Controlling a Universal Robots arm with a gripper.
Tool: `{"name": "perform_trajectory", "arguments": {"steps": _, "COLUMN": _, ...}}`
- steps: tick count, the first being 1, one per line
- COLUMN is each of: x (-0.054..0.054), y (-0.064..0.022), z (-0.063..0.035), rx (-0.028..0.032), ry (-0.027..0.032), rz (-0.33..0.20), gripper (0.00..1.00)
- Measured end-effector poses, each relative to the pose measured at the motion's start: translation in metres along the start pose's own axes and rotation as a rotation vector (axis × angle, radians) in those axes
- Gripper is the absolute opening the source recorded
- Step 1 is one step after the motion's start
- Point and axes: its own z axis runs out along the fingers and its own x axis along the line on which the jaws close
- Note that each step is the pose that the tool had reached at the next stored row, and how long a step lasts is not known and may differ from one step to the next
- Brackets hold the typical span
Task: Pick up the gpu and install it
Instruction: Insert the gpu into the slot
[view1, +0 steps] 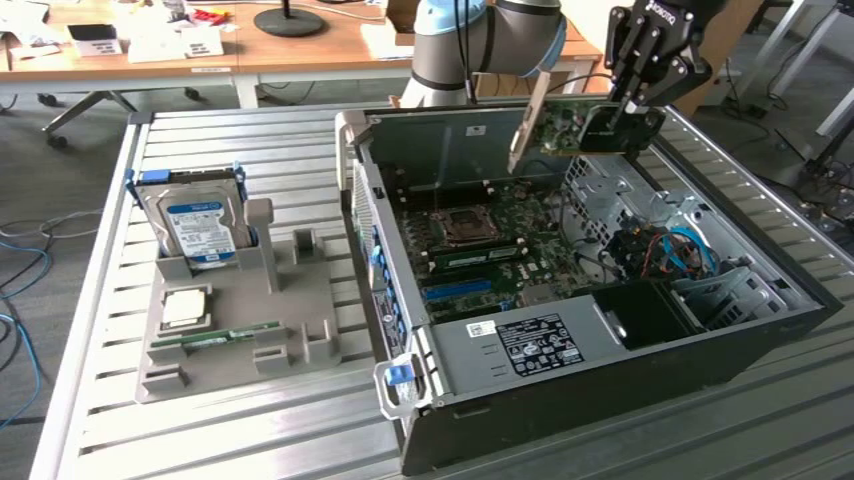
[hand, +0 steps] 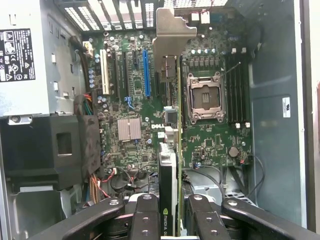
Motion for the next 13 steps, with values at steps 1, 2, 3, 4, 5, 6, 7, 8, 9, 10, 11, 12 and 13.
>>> {"name": "perform_trajectory", "arguments": {"steps": 1, "x": 0.0000, "y": 0.0000, "z": 0.0001, "rx": 0.0009, "ry": -0.0001, "rz": -0.002, "gripper": 0.27}}
{"name": "perform_trajectory", "arguments": {"steps": 2, "x": 0.0000, "y": 0.0000, "z": 0.0002, "rx": 0.0017, "ry": 0.0000, "rz": -0.006, "gripper": 0.27}}
{"name": "perform_trajectory", "arguments": {"steps": 3, "x": 0.0000, "y": 0.0000, "z": 0.0003, "rx": 0.0025, "ry": 0.0000, "rz": -0.011, "gripper": 0.27}}
{"name": "perform_trajectory", "arguments": {"steps": 4, "x": 0.0000, "y": 0.0000, "z": 0.0004, "rx": 0.0032, "ry": 0.0001, "rz": -0.015, "gripper": 0.27}}
{"name": "perform_trajectory", "arguments": {"steps": 5, "x": 0.0000, "y": 0.0000, "z": 0.0004, "rx": 0.0038, "ry": 0.0002, "rz": -0.019, "gripper": 0.27}}
{"name": "perform_trajectory", "arguments": {"steps": 6, "x": 0.0000, "y": 0.0000, "z": 0.0004, "rx": 0.0041, "ry": 0.0003, "rz": -0.022, "gripper": 0.27}}
{"name": "perform_trajectory", "arguments": {"steps": 7, "x": 0.0000, "y": 0.0000, "z": 0.0005, "rx": 0.0042, "ry": 0.0003, "rz": -0.022, "gripper": 0.27}}
{"name": "perform_trajectory", "arguments": {"steps": 8, "x": 0.0000, "y": 0.0000, "z": 0.0005, "rx": 0.0042, "ry": 0.0003, "rz": -0.022, "gripper": 0.27}}
{"name": "perform_trajectory", "arguments": {"steps": 9, "x": 0.0000, "y": 0.0000, "z": 0.0005, "rx": 0.0042, "ry": 0.0003, "rz": -0.023, "gripper": 0.27}}
{"name": "perform_trajectory", "arguments": {"steps": 10, "x": 0.0000, "y": 0.0000, "z": 0.0006, "rx": 0.0042, "ry": 0.0003, "rz": -0.027, "gripper": 0.27}}
{"name": "perform_trajectory", "arguments": {"steps": 11, "x": 0.0000, "y": 0.0000, "z": 0.0006, "rx": 0.0040, "ry": 0.0005, "rz": -0.034, "gripper": 0.27}}
{"name": "perform_trajectory", "arguments": {"steps": 12, "x": 0.0000, "y": 0.0000, "z": 0.0007, "rx": 0.0038, "ry": 0.0007, "rz": -0.042, "gripper": 0.27}}
{"name": "perform_trajectory", "arguments": {"steps": 13, "x": 0.0000, "y": 0.0000, "z": 0.0007, "rx": 0.0035, "ry": 0.0010, "rz": -0.051, "gripper": 0.27}}
